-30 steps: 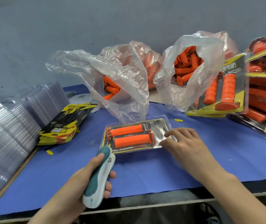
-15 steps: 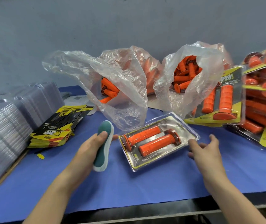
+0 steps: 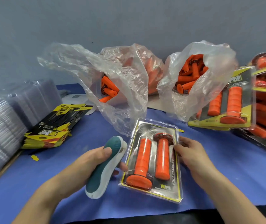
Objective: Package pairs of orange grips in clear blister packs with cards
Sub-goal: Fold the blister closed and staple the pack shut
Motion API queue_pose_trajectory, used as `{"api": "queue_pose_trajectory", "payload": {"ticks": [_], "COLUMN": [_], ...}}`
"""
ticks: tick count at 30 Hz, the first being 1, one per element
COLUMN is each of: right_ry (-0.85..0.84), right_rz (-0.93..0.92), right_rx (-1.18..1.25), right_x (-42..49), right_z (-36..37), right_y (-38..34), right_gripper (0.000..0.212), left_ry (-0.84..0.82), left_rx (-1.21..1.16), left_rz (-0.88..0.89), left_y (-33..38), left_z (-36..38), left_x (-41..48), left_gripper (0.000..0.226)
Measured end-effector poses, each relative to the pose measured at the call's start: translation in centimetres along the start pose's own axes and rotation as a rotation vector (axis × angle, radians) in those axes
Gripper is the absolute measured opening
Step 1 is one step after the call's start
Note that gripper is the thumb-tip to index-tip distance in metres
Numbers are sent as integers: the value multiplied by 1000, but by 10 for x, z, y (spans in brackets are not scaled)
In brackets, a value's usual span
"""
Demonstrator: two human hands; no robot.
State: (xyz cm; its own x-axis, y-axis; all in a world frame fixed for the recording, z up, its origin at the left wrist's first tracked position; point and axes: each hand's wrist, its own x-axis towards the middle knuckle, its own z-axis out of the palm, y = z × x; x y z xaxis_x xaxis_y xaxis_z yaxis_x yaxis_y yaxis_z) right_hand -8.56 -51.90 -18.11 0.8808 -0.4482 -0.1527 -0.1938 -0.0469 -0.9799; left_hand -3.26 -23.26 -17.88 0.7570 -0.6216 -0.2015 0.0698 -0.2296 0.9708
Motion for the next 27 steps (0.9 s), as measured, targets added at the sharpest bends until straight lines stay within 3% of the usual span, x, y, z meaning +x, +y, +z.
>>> {"api": "queue_pose_trajectory", "payload": {"ticks": [2,6,10,12,15,18,21,23,27], "right_ry": [-97,-244,-380,-356,-181,-21,-10,-31,20], "right_rz": [-23,-75,-134,-176,-233,-520,-806,-875,-969], "right_rx": [-57,-100,-192,-315,-459,-557,-845,-994,-1067], "right_x": [2,14,20,22,18,-26,-84,-105,-110], "right_z": [1,1,6,12,11,11,29,38,37], "right_y": [-5,-11,-17,-19,-29,-40,-33,-26,-20], "right_gripper": [24,28,26,17,29,19,28,37,45], "left_ry": [97,112,197,207,246,278,358,417,480], "left_rx": [91,80,252,344,310,271,240,203,168], "left_rz": [54,220,266,270,261,249,249,255,246], "left_y": [-7,-7,6,14,23,25,26,25,24], "left_z": [14,14,27,30,31,40,47,53,66], "left_x": [8,-2,-8,-10,-18,-22,-23,-23,-26], "left_gripper": [37,51,50,51,53,56,57,57,58]}}
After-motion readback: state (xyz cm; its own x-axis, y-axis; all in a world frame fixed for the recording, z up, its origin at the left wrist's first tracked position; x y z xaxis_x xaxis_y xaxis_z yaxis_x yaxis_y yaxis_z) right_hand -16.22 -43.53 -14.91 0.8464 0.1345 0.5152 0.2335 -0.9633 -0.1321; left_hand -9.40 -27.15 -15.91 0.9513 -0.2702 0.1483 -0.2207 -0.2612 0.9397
